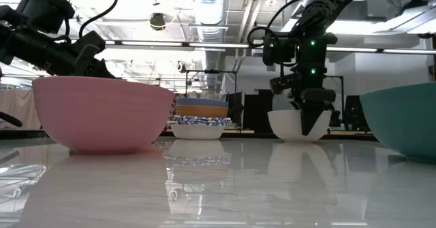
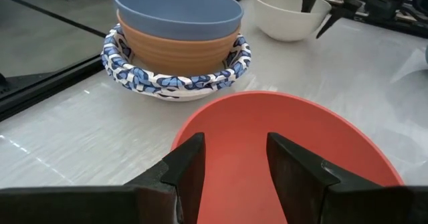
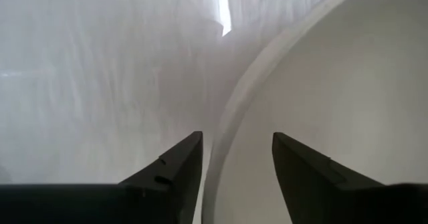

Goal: Nest bowls inside each other
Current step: Stack the white bowl onto the stack of bowls

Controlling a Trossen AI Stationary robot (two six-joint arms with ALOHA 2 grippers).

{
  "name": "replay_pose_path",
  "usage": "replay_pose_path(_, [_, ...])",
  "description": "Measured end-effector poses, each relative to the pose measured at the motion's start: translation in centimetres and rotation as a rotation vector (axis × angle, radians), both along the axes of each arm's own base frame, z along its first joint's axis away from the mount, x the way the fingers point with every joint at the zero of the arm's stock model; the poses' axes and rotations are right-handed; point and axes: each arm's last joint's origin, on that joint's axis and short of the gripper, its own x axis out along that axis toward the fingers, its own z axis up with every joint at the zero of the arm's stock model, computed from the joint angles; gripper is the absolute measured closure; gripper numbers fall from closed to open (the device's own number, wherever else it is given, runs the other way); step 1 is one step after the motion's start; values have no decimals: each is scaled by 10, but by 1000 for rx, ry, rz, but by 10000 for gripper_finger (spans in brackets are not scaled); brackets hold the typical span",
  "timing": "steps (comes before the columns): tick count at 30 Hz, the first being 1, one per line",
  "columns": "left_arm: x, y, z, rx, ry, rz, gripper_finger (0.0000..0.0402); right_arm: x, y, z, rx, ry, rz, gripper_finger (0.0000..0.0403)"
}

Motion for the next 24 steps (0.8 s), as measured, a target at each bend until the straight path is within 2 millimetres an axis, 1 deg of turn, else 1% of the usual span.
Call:
replay_pose_path(8, [0,0,0,0,0,0,253,9,-3,27,16,-6,7,204])
replay_pose_path(15, [-1,0,-3,-1,36,-3,253,11,-1,33,17,-4,13,209])
replay_pose_path(19, [-1,0,-3,1,40,10,253,11,-2,33,14,-4,12,231])
replay_pose_path(24, [-1,0,-3,1,41,10,253,10,-2,33,1,4,8,283])
